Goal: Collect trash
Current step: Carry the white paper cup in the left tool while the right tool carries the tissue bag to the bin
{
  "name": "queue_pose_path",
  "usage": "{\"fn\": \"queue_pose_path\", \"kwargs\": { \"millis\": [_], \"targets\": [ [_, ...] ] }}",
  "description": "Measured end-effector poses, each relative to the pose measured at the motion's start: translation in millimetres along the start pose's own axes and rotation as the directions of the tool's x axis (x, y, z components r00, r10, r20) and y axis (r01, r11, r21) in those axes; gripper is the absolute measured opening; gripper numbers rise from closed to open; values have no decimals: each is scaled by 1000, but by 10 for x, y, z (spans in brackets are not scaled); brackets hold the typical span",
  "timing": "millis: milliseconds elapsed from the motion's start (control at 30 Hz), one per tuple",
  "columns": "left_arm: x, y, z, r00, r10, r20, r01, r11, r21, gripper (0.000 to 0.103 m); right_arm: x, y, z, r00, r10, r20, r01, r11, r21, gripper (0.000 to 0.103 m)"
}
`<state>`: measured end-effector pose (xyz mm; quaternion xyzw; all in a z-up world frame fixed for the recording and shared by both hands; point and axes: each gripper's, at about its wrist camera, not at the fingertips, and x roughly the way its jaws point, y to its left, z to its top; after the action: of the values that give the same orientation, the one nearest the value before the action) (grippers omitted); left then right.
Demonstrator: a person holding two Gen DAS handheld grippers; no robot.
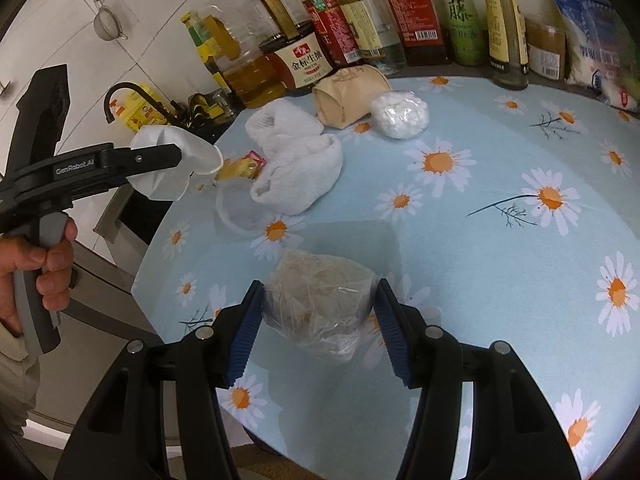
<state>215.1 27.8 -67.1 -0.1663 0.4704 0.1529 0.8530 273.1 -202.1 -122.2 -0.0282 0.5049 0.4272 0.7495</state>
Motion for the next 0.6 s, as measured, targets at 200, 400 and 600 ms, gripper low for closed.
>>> {"fn": "queue_pose_path", "kwargs": {
  "millis": [200, 400, 600],
  "targets": [
    [-282, 129, -186, 998, -49, 30, 48, 999, 10, 62, -112, 199, -66, 999, -35, 37, 35, 999, -6, 56],
    [-517, 319, -437, 995, -88, 47, 87, 996, 34, 62, -243, 525, -210, 995, -62, 78, 61, 998, 13, 56],
    [-599, 438, -765, 989, -149, 12, 147, 986, 83, 62, -279, 873, -443, 992, -91, 92, 88, 996, 32, 56]
  ]
}}
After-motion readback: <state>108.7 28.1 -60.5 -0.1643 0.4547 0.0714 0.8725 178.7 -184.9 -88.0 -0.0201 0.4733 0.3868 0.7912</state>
